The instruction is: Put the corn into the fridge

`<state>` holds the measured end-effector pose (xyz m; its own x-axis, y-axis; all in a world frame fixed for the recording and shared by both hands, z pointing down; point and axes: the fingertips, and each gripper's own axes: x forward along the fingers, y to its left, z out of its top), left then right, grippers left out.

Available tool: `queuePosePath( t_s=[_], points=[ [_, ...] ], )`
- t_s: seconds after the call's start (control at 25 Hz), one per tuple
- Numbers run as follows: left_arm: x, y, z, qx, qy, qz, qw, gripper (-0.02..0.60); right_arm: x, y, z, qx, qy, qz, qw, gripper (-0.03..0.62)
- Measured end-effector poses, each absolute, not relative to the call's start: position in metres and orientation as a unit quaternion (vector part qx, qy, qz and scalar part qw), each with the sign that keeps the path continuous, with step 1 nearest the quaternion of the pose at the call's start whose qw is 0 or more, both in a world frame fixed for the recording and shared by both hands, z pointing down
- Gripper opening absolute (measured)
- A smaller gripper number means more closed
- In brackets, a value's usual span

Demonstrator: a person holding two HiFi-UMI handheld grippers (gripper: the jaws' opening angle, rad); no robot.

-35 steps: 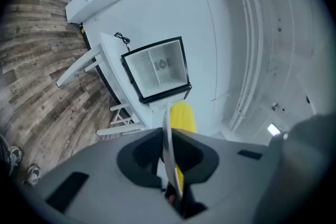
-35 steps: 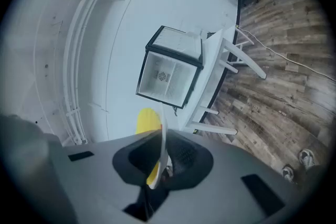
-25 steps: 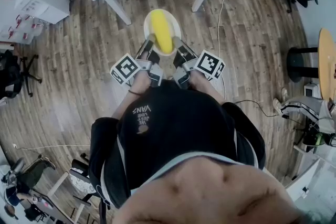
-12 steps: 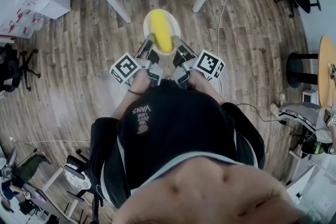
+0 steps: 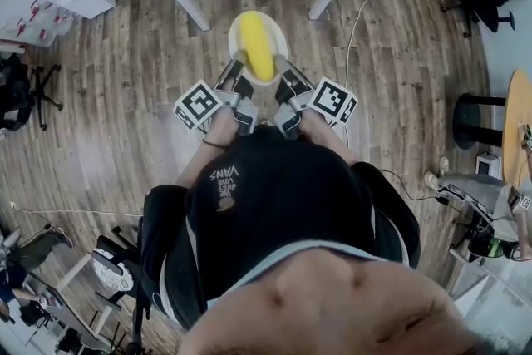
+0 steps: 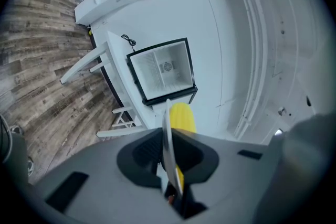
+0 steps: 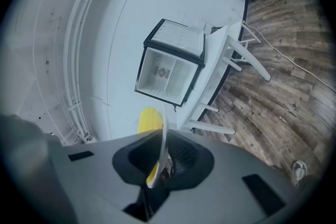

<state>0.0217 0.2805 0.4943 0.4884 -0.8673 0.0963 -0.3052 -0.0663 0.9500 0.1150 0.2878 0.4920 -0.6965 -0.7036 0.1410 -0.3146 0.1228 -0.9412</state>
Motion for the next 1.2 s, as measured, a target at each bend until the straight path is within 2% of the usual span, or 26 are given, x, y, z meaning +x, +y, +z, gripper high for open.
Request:
queuePosePath(
  t_s=[1.2],
  points=[
    [-0.051, 0.132, 0.490, 0.701, -0.386, -0.232, 0.553, 0.034, 0.041, 0.151, 0.486, -0.398, 0.707, -0.547, 0.206, 0.035]
  ],
)
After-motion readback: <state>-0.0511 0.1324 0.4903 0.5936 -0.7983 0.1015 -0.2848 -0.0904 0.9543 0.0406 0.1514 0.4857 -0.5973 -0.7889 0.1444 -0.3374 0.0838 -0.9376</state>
